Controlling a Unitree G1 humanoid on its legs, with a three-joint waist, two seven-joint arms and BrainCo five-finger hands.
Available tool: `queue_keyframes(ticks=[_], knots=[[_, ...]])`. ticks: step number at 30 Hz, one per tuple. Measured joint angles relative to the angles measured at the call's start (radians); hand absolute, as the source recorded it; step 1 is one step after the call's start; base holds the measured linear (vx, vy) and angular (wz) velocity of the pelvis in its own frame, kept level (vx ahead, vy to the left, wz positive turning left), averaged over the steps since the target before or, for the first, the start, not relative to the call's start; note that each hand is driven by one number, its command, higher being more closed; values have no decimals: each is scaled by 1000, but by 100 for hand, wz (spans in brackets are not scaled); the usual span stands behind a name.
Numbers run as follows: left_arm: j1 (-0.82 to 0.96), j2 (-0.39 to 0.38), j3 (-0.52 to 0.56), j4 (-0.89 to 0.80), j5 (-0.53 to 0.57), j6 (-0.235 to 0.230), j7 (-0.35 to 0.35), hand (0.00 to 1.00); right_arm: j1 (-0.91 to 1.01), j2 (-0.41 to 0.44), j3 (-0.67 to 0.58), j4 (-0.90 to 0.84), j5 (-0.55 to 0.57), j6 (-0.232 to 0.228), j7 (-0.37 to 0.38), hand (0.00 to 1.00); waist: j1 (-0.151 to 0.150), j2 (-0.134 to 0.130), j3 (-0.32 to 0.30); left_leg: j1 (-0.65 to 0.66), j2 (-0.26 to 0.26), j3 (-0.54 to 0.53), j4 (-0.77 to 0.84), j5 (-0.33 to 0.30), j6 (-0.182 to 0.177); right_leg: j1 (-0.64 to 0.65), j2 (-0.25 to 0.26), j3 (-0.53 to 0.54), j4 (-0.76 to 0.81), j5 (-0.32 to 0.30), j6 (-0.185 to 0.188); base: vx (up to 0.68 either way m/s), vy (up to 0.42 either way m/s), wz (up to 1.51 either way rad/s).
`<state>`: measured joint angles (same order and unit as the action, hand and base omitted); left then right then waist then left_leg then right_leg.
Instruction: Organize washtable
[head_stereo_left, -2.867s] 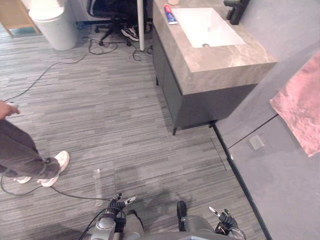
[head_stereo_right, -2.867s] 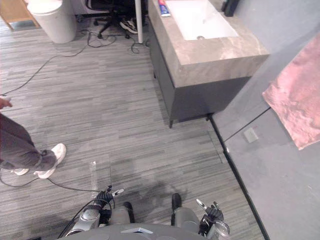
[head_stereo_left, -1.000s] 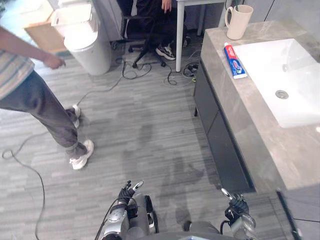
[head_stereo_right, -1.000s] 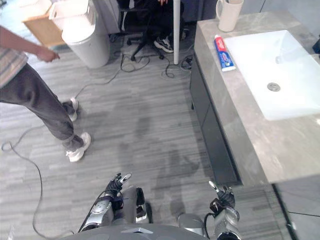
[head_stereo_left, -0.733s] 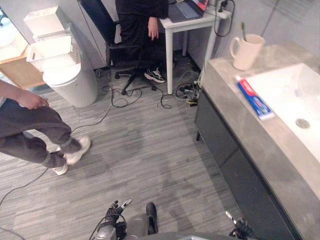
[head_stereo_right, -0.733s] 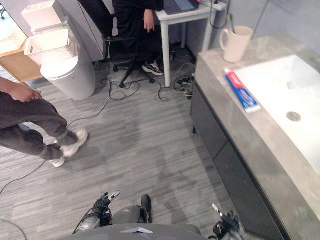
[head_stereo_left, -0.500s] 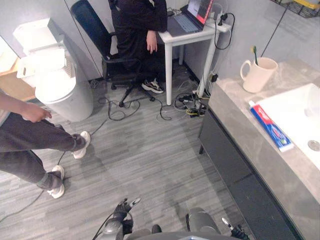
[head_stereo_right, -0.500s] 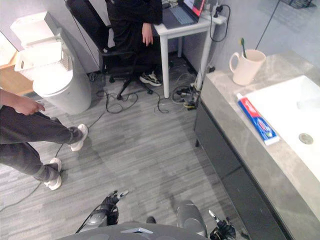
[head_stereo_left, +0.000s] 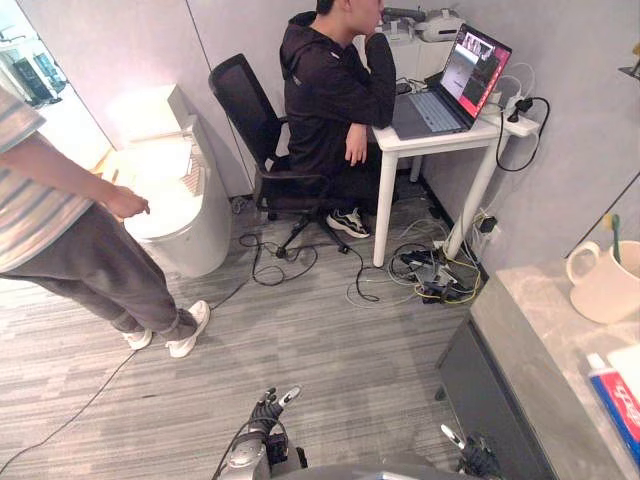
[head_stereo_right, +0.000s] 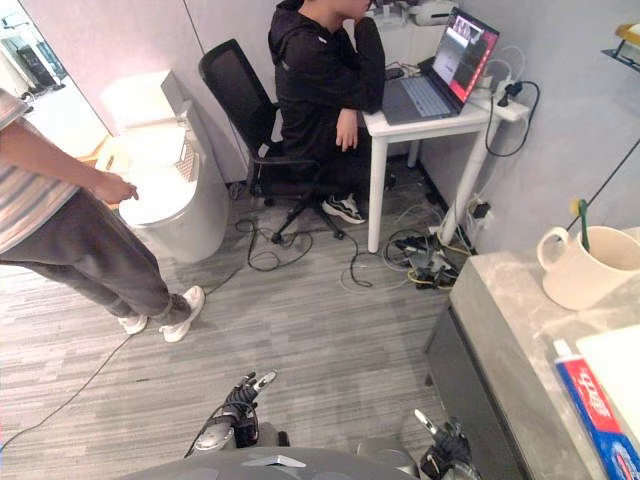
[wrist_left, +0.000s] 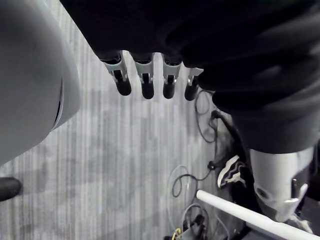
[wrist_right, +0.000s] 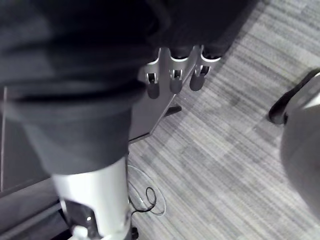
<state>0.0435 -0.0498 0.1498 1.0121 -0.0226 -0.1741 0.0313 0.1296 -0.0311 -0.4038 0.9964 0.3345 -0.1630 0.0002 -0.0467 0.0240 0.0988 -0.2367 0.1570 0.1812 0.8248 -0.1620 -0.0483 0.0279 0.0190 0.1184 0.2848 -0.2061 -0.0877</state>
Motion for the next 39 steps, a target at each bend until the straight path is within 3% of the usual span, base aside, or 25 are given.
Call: queue_keyframes(ticks=[1, 2, 4, 5, 6, 7, 15, 20, 23, 25, 33, 35, 36, 37, 38, 39], knots=[[2, 6, 1, 7, -1, -4, 1, 0, -20, -1, -25, 23, 0, -1, 0, 0, 0, -4, -1, 32, -24, -6, -252, -2, -11, 5, -19, 18, -1, -9, 18, -300, 28, -43], [2, 7, 3, 13, 0, -4, 4, 0, -27, -11, -42, 37, 0, -1, 0, 0, 0, 8, -5, 72, -48, -59, -490, 57, -23, 1, -22, 40, 8, -27, 45, -294, 55, -46], [-1, -2, 28, 34, 1, -6, 16, 0, -16, -26, -38, 38, -1, 0, -2, 0, -1, 35, -5, 75, -42, -78, -559, 209, -33, 10, -11, 56, 25, -65, 61, -113, 151, -31], [-4, 1, 40, 61, 1, 1, 23, 0, -4, -33, -36, 56, -1, 0, -2, 0, -11, 29, -26, 102, -51, -62, -595, 148, -27, 7, -21, 68, 44, -91, 86, 21, 203, -11], [-5, 6, 37, 68, 1, 4, 21, 0, -4, -32, -36, 72, -1, 2, -1, 0, -15, 16, -33, 118, -66, -52, -634, 147, -25, 5, -33, 71, 44, -97, 93, 49, 144, 2], [-11, 141, -159, 127, 1, 4, 17, 0, -31, -65, -11, 154, -2, 20, -1, 0, 0, -22, -8, 224, -134, -12, -919, 242, -9, -10, -74, 156, -50, -86, 117, 5, 39, 2], [-11, 145, -157, 129, 11, 5, 17, 0, -25, -62, 20, 154, -1, 20, 1, 0, 0, -29, -8, 225, -130, -21, -919, 245, -12, -2, -70, 146, -52, -84, 115, -1, -7, 3], [-22, 163, -154, 135, 61, 8, 13, 0, -20, -26, 117, 148, 1, 18, 12, 0, 0, -67, 1, 244, -92, -26, -918, 254, -26, 41, -38, 139, -97, -38, 102, -34, -43, -1], [-43, 192, -160, 153, 121, 18, 1, 0, -7, -15, 173, 148, 8, 18, 24, 0, -1, -107, -2, 258, -57, -23, -918, 267, -41, 54, -15, 139, -108, -12, 94, -92, -44, -9], [-47, 192, -163, 154, 131, 22, -1, 0, 5, -8, 176, 148, 39, 17, 24, 0, -1, -113, -4, 267, -48, -19, -918, 270, -44, 62, -8, 141, -112, -5, 87, -101, -10, -13], [-48, 188, -201, 153, 152, 23, -3, 0, 43, -24, 161, 145, 45, 19, 22, 0, -26, -84, 0, 279, -39, 50, -910, 265, -43, 41, -3, 198, -98, -1, 109, -119, 77, -23], [-48, 191, -202, 153, 152, 22, -4, 0, 44, -21, 152, 146, 51, 19, 21, 0, -26, -85, 1, 245, -24, 69, -811, 212, -44, 39, 3, 225, -95, 0, 110, -87, 42, -40], [-49, 192, -201, 148, 152, 21, -5, 0, 43, -21, 146, 146, 67, 19, 20, 0, -26, -79, 3, 191, 8, 78, -671, 139, -48, 35, 15, 242, -85, 0, 109, -97, 57, -71], [-43, 186, -194, 131, 152, 18, -6, 0, 39, -28, 130, 145, 78, 18, 20, 0, -21, -54, 9, 130, 68, 81, -501, 46, -62, 24, 53, 287, -59, -1, 106, -86, 83, -86], [-39, 182, -189, 122, 152, 17, -6, 0, 38, -34, 125, 144, 77, 17, 19, 0, -22, -47, 9, 111, 92, 80, -441, 19, -66, 18, 73, 308, -46, -1, 104, -48, 132, -113], [-29, 177, -178, 115, 153, 16, -9, 0, 35, -39, 117, 145, 77, 14, 18, 0, -23, -23, 4, 79, 112, 50, -343, -21, -58, -12, 103, 347, 1, -8, 95, -23, 152, -130]])
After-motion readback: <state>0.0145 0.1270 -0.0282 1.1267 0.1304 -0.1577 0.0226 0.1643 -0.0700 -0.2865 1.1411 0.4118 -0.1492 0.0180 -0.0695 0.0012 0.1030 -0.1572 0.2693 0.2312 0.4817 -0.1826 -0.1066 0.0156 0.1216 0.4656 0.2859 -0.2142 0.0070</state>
